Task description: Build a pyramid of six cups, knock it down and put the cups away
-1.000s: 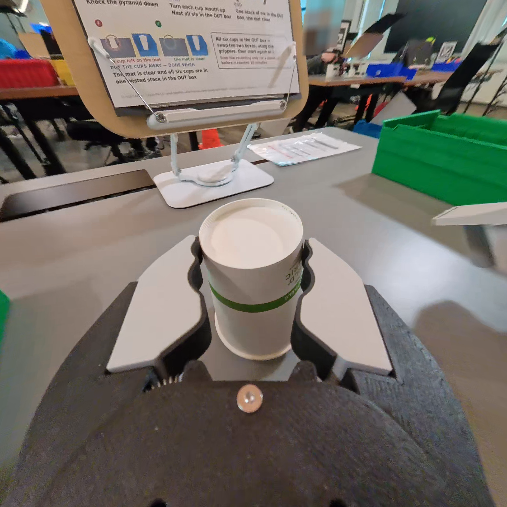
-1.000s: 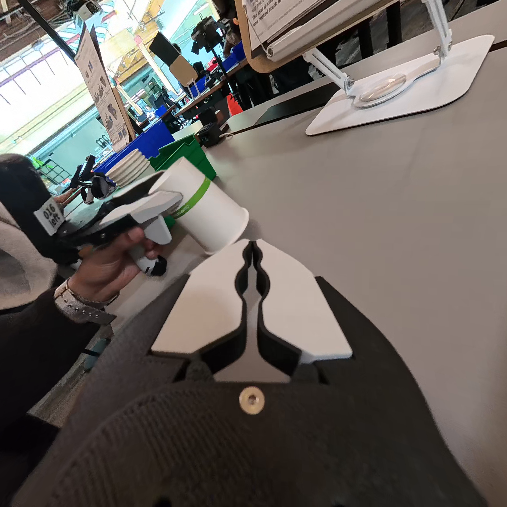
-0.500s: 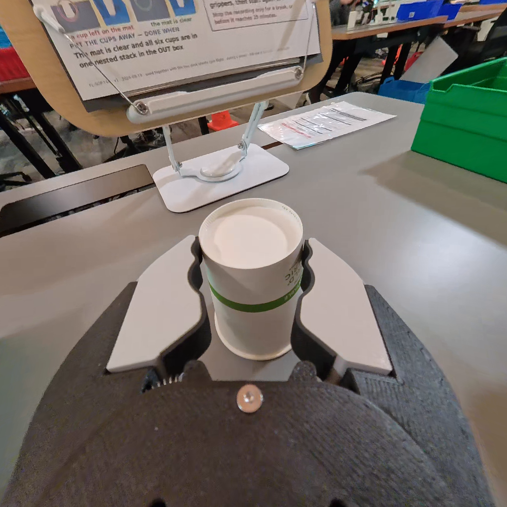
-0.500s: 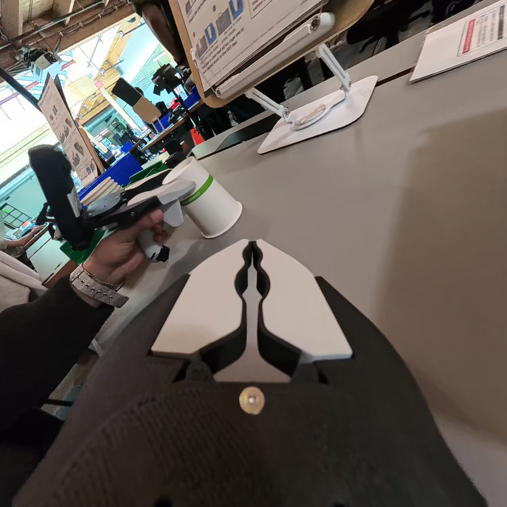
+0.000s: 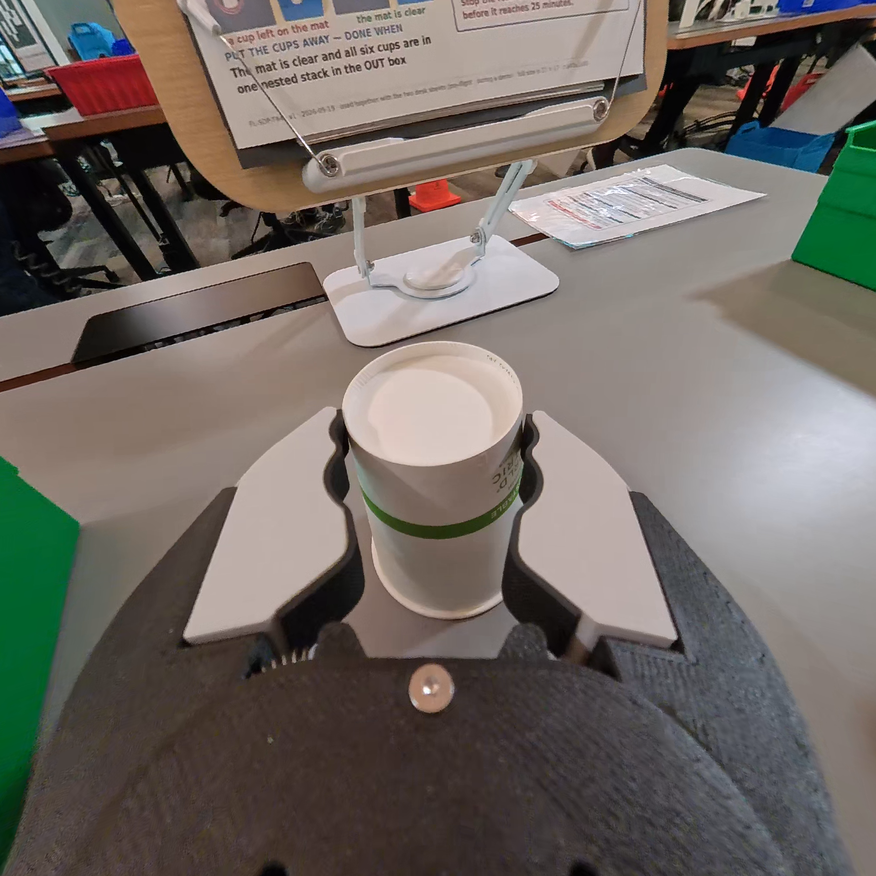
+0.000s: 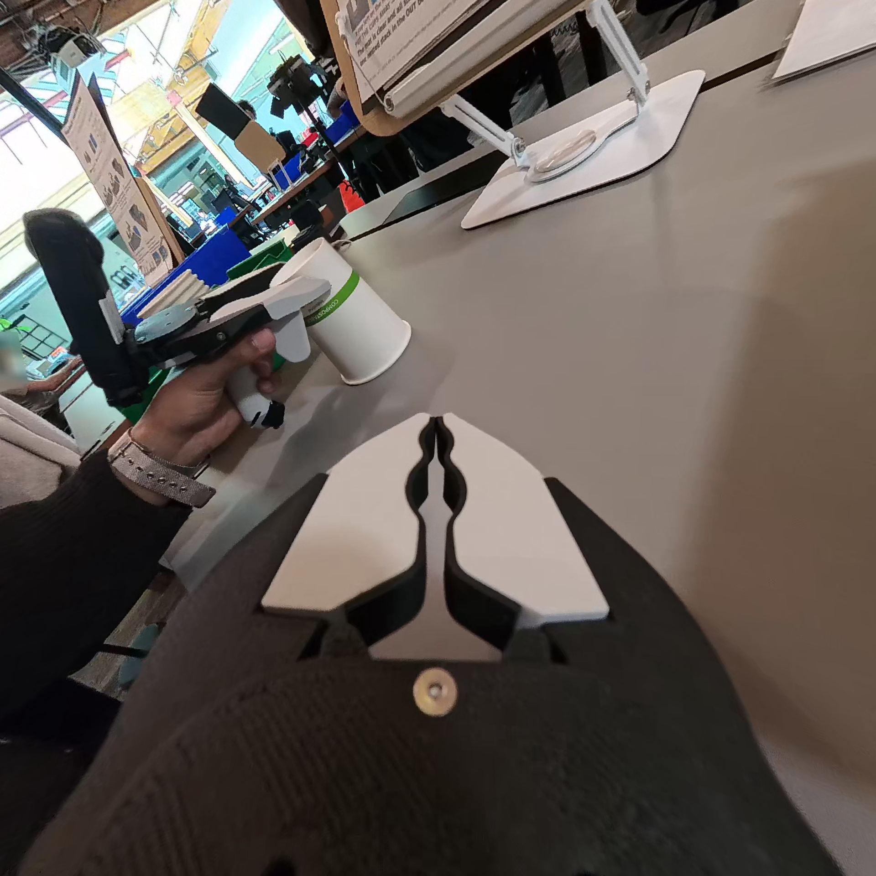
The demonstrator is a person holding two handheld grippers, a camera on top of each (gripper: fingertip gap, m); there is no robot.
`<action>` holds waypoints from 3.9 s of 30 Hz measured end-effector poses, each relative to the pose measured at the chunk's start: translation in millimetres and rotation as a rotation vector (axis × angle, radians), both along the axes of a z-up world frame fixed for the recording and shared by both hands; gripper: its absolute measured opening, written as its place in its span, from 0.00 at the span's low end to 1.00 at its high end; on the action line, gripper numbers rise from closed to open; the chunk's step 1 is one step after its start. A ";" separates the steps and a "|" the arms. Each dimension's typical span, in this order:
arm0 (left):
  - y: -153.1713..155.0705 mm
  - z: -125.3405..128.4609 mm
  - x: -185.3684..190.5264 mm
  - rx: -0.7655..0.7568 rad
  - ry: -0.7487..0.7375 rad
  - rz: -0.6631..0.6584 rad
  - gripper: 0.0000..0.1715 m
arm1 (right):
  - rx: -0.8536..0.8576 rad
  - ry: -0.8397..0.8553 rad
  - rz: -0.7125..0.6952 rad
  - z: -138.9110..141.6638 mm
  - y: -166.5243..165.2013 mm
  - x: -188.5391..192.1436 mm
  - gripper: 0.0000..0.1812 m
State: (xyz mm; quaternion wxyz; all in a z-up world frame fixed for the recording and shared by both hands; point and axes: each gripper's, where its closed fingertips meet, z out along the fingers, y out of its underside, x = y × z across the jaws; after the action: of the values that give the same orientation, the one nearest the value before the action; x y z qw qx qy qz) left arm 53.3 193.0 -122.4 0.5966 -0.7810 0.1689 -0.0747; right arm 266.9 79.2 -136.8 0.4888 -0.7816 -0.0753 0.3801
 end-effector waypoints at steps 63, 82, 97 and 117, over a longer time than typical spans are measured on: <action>-23.2 0.6 -27.1 0.058 -0.026 -0.025 0.42 | -0.017 -0.014 0.138 -6.3 4.3 -52.4 0.00; -27.6 4.1 -29.3 0.034 -0.066 -0.033 0.41 | -0.016 -0.016 0.126 -7.4 6.4 -49.4 0.00; -34.4 -1.0 -17.9 -0.037 -0.083 -0.106 0.53 | -0.022 -0.016 0.127 -8.5 6.3 -49.2 0.00; -36.7 -15.7 -23.4 -0.109 -0.041 -0.151 0.37 | -0.040 -0.013 0.133 -12.4 7.2 -49.5 0.00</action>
State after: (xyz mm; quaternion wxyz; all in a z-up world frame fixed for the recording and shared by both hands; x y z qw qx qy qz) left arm 29.9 156.3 -138.1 0.5491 -0.7958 0.2106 -0.1446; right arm 217.5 86.4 -149.2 0.4463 -0.7871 -0.1226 0.4078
